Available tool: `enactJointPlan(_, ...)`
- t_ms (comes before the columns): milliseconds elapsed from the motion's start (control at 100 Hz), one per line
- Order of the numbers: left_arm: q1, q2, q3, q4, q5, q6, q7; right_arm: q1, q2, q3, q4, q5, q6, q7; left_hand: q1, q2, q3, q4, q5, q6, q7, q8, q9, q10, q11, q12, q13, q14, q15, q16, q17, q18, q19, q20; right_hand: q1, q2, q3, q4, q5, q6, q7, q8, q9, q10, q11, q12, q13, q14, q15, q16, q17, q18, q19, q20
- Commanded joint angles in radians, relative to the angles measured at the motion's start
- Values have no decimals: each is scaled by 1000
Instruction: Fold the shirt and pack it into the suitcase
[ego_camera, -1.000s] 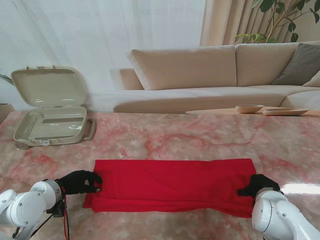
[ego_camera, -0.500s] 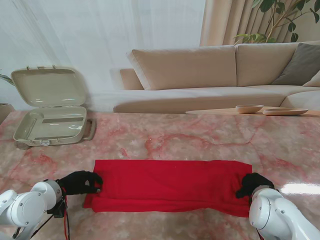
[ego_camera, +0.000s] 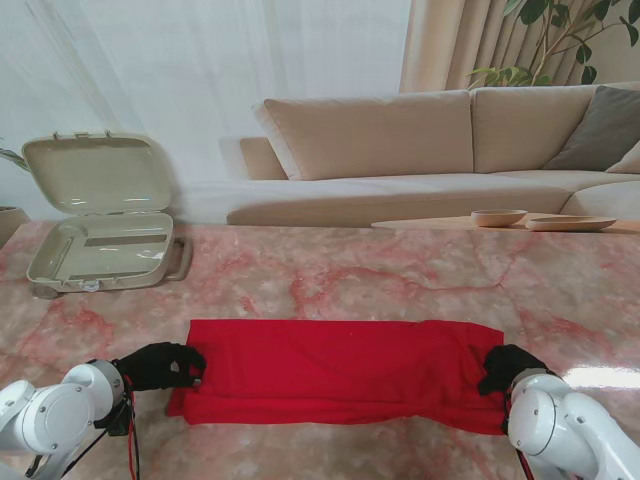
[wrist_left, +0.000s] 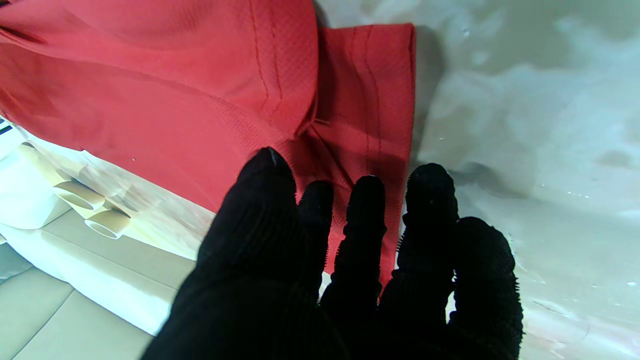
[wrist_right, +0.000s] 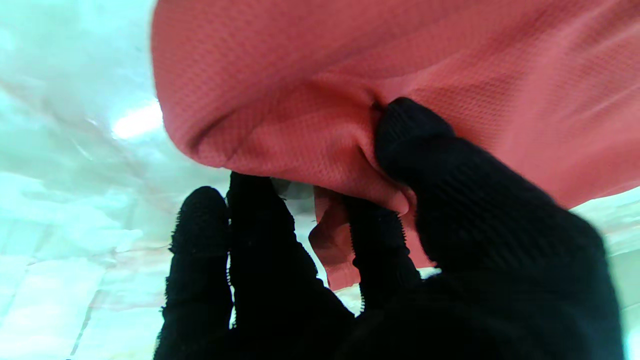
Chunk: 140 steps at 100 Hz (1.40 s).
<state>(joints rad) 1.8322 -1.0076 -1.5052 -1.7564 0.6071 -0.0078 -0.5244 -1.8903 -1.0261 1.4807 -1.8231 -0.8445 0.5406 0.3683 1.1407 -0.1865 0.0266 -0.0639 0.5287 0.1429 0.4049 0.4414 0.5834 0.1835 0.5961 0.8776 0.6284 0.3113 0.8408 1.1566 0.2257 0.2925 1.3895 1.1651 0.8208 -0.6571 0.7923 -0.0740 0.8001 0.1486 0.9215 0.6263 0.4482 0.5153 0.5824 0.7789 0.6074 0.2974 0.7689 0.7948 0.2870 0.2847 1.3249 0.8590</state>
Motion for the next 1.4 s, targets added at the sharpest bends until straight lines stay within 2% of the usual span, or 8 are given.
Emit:
enactJointPlan(0, 6, 0, 5, 9, -2, 6, 3, -41, -11, -3, 38, 48, -14, 13, 58, 28, -36, 22, 1, 7, 15, 6, -31, 6, -12, 11, -39, 37, -17, -5, -14, 18, -7, -4, 56, 11, 80, 22, 4, 18, 51, 57, 42, -183, 60, -24, -40, -25, -14, -18, -19, -10, -8, 12)
enactJointPlan(210, 7, -3, 5, 13, -2, 1, 18, -73, -32, 40, 40, 166, -69, -76, 58, 27, -36, 22, 1, 7, 16, 6, -29, 4, -11, 15, -38, 36, -16, -6, -13, 19, -8, -5, 1, -16, 223, 110, 3, 113, 73, 180, 1, -189, 81, -25, -105, -27, -59, -57, -66, -39, -4, 24)
enactJointPlan(380, 8, -5, 3, 13, 0, -1, 30, -98, -51, 71, 33, 232, -118, -147, 59, 25, -36, 21, 4, 8, 20, 7, -26, 4, -10, 19, -36, 37, -16, -6, -14, 19, -9, -5, -35, -21, 262, 185, 10, 118, 86, 232, 25, -185, 97, -20, -99, -19, -57, -61, -64, -34, 4, 34)
enactJointPlan(610, 17, -10, -12, 0, 7, -4, 52, -117, -92, 81, 20, 310, -149, -313, 59, 24, -36, 20, 5, 6, 24, 9, -23, 4, -10, 23, -33, 36, -15, -6, -14, 19, -8, -6, -99, -45, 331, 330, 36, 123, 118, 285, 116, -173, 125, -1, -11, 7, -25, -59, 6, 4, 53, 48)
enactJointPlan(850, 31, -12, -32, -9, 8, -6, 60, -140, -114, 101, -15, 396, -180, -379, 66, 16, -35, 19, 14, 7, 32, 13, -12, 4, -4, 35, -25, 37, -11, -6, -5, 19, -10, -9, -131, -20, 355, 455, 30, 124, 149, 348, 202, -148, 165, 71, 104, 10, 48, -47, 151, -13, 130, 31)
enactJointPlan(1020, 22, -8, -15, 8, -10, -13, 41, -145, -124, 103, -26, 422, -190, -415, 68, 15, -35, 18, 14, 8, 34, 13, -11, 4, -7, 43, -23, 37, -10, -6, -1, 19, -10, -12, -129, -19, 371, 480, 5, 106, 182, 391, 288, -116, 176, 108, 218, 11, 140, -20, 311, -40, 200, 3)
enactJointPlan(1100, 15, -6, -4, 17, -20, -16, 34, -147, -127, 102, -32, 428, -188, -422, 69, 14, -35, 18, 14, 9, 34, 13, -9, 5, -8, 45, -23, 37, -10, -6, -1, 18, -10, -13, -129, -20, 378, 481, -12, 88, 207, 407, 333, -101, 185, 125, 300, -4, 197, -14, 419, -67, 263, -61)
enactJointPlan(1390, -2, -3, 24, 39, -45, -24, 21, -146, -136, 102, -39, 429, -179, -460, 74, 12, -34, 19, 14, 10, 35, 12, -6, 6, -10, 56, -22, 36, -8, -7, 0, 17, -9, -16, -100, -73, 407, 463, -19, 79, 247, 408, 432, -53, 277, 152, 680, -145, 372, -30, 867, -206, 432, -214)
